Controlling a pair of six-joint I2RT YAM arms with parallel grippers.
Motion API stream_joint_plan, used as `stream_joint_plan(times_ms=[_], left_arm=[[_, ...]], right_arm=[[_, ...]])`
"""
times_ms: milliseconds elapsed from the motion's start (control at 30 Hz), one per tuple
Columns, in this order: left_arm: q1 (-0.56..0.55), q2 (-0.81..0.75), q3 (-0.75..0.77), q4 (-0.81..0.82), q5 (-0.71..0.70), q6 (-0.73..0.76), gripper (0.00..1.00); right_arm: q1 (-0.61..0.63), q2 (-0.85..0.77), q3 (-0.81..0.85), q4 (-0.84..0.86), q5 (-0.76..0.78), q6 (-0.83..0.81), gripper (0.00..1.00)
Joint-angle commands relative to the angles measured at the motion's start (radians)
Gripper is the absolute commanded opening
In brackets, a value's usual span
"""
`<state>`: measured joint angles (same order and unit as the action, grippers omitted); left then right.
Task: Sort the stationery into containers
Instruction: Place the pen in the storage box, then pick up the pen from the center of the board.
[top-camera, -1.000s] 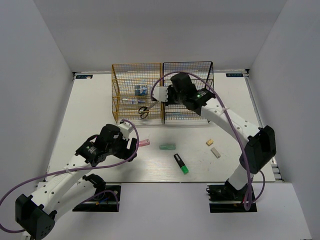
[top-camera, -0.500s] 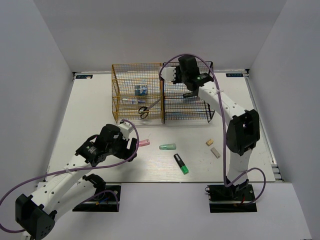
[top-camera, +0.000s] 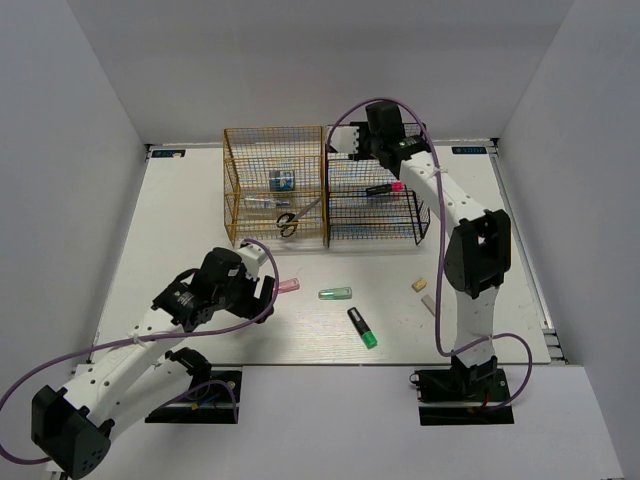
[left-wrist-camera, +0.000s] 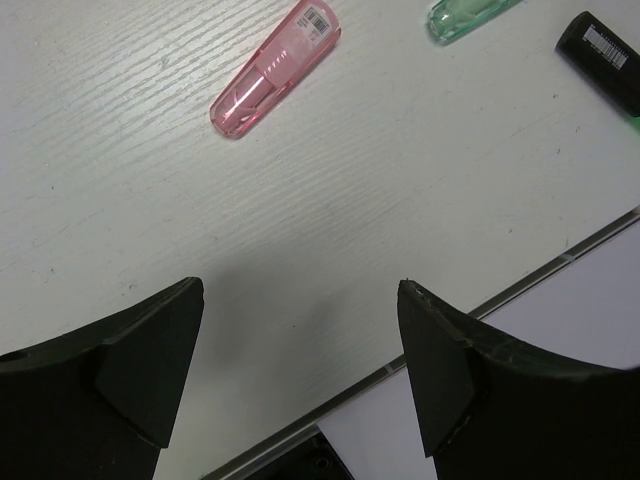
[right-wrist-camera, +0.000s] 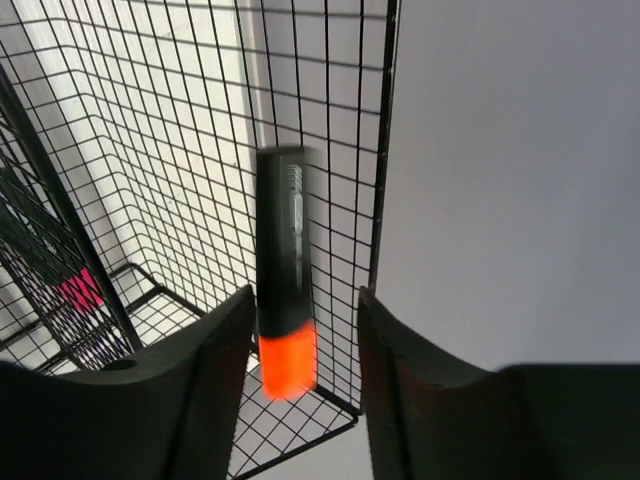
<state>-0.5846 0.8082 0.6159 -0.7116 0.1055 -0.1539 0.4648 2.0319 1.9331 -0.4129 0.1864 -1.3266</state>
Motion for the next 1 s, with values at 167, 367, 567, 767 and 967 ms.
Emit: stream_joint_plan(times_ms=[167, 367, 567, 767, 967], left_arm=[[0.002, 0.003, -0.002, -0.003, 0.016, 0.008, 0.84], [0.003, 0.003, -0.005, 0.000, 0.031, 0.013, 0.01], [0.003, 0.064, 0.011, 0.049, 0.177, 0.027, 0.10], [-0.169, 0.199, 0.134, 0.063, 0.180, -0.005, 0.81], [-0.405, 0.488, 0.297, 0.053, -0.197, -0.435, 0.79]], right_arm=[[-0.022, -0.027, 0.067, -0.092, -0.057, 0.053, 0.49], [-0.028, -0.168, 0.000, -0.181, -0.235, 0.355, 0.00], [-0.049, -0.490, -0.386, -0.289, -0.777, 0.788, 0.76], [-0.054, -0.673, -0.770, -0.284, -0.642, 1.089, 0.00], [-0.090, -0.886, -1.023, -0.087, -0.225, 1.256, 0.90]])
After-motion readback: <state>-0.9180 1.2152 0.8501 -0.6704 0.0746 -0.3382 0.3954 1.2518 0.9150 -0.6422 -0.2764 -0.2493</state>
